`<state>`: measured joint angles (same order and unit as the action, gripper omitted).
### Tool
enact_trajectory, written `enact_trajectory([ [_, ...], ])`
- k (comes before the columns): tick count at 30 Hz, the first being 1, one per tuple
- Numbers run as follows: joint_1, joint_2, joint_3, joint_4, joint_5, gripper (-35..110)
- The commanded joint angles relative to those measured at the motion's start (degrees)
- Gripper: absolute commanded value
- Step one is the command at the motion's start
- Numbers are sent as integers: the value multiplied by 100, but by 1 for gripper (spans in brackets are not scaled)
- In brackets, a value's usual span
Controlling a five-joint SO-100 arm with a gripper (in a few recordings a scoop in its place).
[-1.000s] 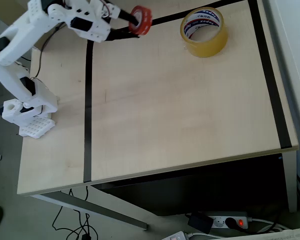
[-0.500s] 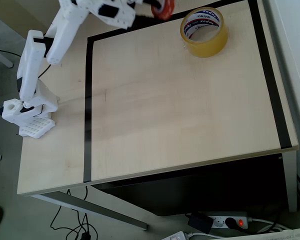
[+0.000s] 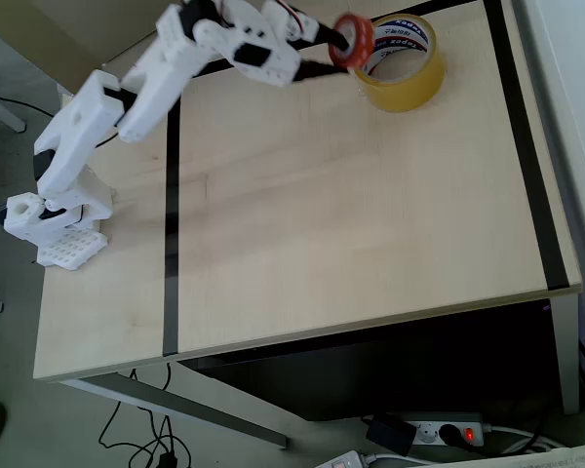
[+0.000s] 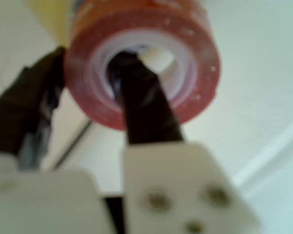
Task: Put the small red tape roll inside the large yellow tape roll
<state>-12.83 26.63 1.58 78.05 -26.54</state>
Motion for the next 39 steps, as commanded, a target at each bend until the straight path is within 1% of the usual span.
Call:
enact_trajectory([
  [1, 44, 176, -765, -202, 0, 6],
  [3, 26, 167, -765, -114, 0, 13],
  [5, 0, 167, -800, -18, -9, 15],
  [14, 35, 167, -896, 97, -9, 17],
  [19, 70, 334, -1266, 545, -9, 19],
  [22, 105, 765, -1248, 1072, -9, 21],
  [23, 114, 940, -1248, 1371, -9, 21],
  [24, 123, 1125, -1248, 1731, -9, 17],
  [26, 158, 1494, -1248, 2496, -9, 3],
  [27, 193, 1793, -861, 2566, 26, 0],
  [28, 246, 2558, 220, 2558, 26, 0],
  [31, 396, 3691, 1477, 2558, 114, 0],
  [37, 536, 6425, 4245, 2558, 967, 0],
  [38, 606, 6935, 4913, 2391, 1037, 0],
  [39, 686, 7585, 5862, 1978, 1090, 0],
])
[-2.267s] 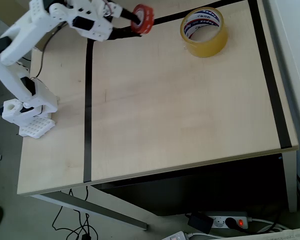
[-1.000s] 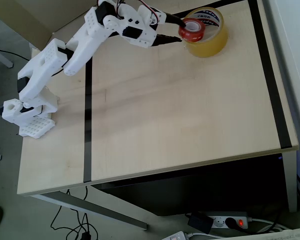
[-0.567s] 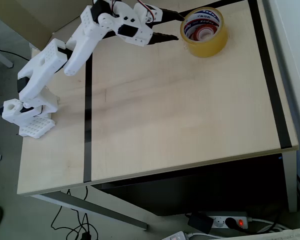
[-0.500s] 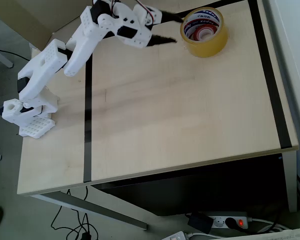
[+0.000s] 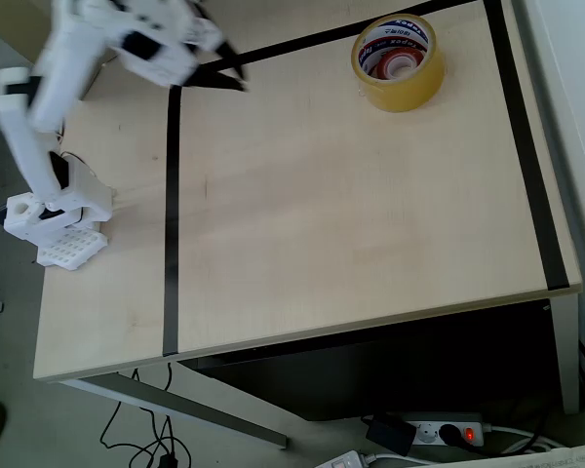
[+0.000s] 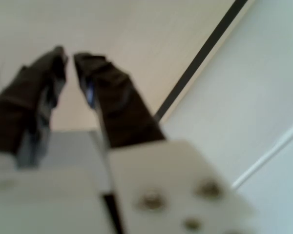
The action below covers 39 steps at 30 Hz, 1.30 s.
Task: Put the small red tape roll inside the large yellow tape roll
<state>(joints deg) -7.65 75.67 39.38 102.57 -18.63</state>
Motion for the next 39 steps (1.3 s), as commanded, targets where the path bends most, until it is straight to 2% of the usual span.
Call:
enact_trajectory([
  [1, 255, 3454, 3199, -1099, 308, 0],
  [3, 431, 4939, 5344, -2443, 369, 0],
  [5, 457, 6082, 6847, -3252, 369, 0],
  [11, 650, 7778, 9123, -4043, 659, 0],
  [19, 738, 8974, 11109, -4518, 694, 0],
  [29, 554, 10477, 12630, -4333, 729, 0],
  [32, 457, 11540, 13562, -4403, 1125, 0],
  [36, 624, 11540, 13799, -4456, 1758, 0],
  [39, 598, 11540, 13790, -4052, 1811, 0],
])
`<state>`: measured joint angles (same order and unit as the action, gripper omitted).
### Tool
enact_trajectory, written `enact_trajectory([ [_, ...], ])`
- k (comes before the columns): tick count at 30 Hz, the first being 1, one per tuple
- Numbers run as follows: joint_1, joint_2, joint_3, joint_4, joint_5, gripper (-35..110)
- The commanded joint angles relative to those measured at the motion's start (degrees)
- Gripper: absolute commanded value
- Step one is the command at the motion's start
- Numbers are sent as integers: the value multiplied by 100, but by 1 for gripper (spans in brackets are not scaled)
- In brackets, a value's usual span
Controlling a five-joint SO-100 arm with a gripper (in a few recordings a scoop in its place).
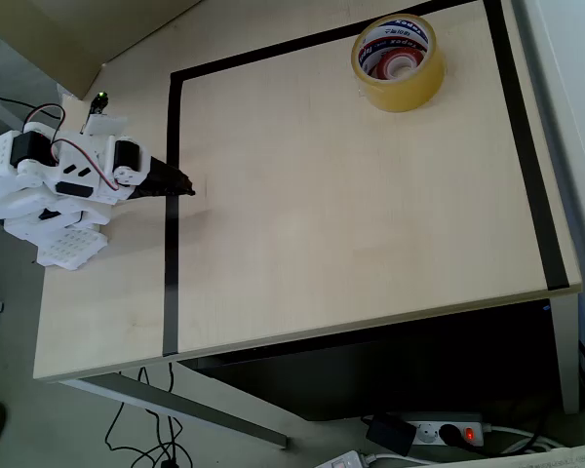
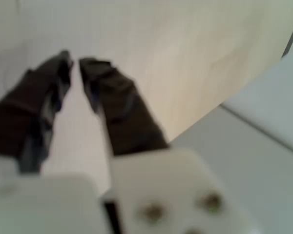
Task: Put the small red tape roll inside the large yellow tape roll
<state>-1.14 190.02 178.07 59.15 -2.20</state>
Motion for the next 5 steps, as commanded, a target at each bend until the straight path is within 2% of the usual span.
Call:
enact_trajectory([
  [1, -62, 105, -70, 448, 167, 0],
  [5, -70, 105, 26, 1046, 229, 0],
])
